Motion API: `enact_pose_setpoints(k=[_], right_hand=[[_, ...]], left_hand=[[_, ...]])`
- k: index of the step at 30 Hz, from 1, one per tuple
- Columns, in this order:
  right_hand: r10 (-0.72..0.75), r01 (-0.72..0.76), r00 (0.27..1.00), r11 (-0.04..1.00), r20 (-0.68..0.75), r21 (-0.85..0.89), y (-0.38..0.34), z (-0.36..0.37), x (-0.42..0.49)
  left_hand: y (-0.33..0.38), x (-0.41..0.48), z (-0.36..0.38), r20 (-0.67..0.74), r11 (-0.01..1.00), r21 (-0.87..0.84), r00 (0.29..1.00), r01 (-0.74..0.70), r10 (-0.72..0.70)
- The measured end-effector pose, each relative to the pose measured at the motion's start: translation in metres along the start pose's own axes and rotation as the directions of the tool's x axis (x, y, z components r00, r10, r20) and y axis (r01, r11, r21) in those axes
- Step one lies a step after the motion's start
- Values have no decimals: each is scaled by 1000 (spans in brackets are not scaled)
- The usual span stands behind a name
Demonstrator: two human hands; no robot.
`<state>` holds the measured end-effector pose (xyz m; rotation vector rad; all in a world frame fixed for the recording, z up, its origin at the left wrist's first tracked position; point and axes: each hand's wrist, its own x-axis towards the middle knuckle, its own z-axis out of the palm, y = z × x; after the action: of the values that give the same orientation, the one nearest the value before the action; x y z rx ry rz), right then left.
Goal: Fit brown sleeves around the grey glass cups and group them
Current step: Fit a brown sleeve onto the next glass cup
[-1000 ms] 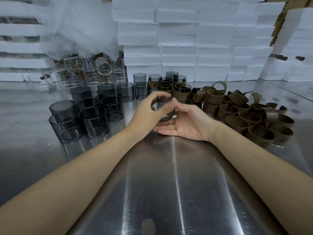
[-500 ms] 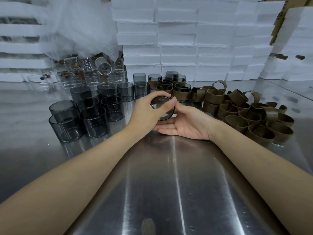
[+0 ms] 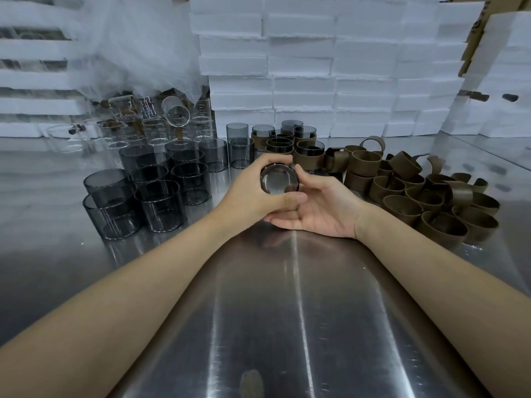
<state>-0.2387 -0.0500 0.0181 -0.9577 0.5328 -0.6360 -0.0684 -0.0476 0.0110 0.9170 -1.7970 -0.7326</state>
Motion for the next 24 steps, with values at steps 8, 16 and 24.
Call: enact_pose_setpoints(k=[8,16,24], right_hand=[[-8,8,999,1000,-44,3,0,0,3],[-47,43,998,992,-36,-116,3,8,1],[-177,166,972,983,-154,-82,5,10,5]], left_hand=[[8,-1,6,-175,999,23,984,-26,29],[10,-5,12,-275,994,67,956,-83,99],[6,-5,9,-180,954,180,945,-242,273]])
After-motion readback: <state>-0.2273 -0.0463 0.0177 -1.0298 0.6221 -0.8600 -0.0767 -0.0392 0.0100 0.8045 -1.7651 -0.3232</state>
